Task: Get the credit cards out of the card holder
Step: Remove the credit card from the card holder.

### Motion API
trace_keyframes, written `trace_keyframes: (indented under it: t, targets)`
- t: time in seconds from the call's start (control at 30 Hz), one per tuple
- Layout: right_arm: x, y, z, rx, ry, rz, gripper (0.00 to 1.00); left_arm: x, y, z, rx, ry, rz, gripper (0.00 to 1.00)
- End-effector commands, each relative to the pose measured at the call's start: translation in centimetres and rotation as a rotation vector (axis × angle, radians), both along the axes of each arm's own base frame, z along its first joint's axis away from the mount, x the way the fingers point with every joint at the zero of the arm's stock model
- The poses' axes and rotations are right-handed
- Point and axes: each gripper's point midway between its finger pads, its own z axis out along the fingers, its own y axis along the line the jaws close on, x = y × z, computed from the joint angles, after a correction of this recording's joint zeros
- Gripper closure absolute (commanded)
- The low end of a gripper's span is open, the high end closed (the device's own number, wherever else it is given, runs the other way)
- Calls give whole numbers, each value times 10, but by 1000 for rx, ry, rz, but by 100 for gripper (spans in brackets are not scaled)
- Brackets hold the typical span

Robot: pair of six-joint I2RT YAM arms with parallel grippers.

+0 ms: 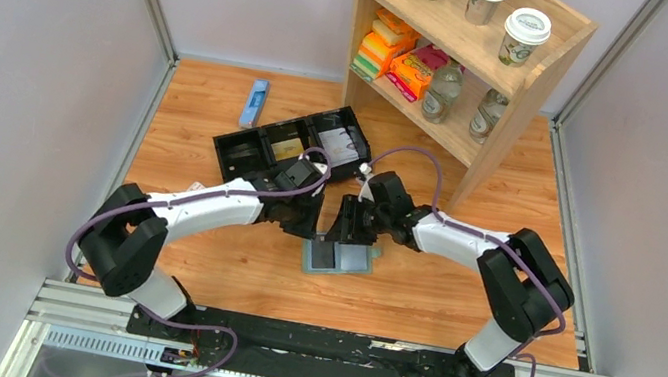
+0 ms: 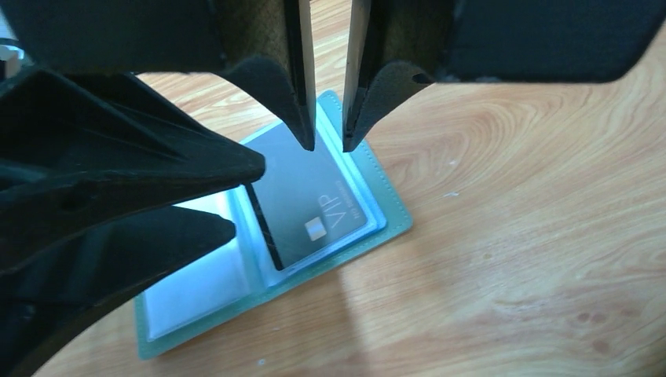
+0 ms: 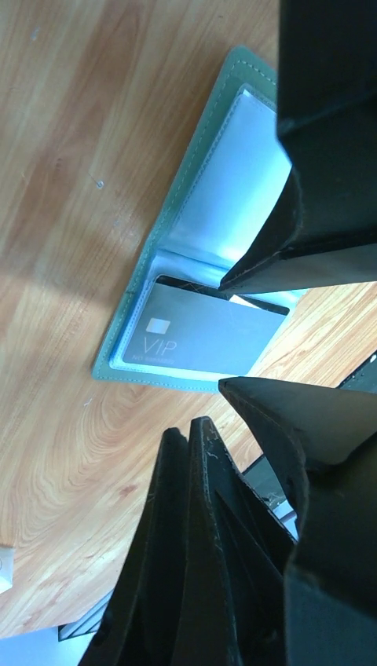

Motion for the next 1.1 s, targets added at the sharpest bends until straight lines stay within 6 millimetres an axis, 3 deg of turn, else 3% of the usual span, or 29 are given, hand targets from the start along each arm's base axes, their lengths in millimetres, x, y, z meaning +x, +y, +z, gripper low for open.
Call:
trace_keyframes:
  t: [0.0,0.3,0.5,0.6,1.07]
  targets:
    - [2,1,-5,-1,-9,-4,55,0,-20,1,-51,35,-50,75]
    - [1,-2,-22,-25,36,-11,55,-8,-10,-39,30,108,-59,83]
    - [-3,-2,-30,-35,67,5,55,-12,0,-54,88,137,-49,87]
    - [-5,0,-32,-31,82,14,55,-15,3,-58,98,148,-41,95]
    - [-14,25,25,245,6,131,67,-16,7,-60,113,153,-35,96]
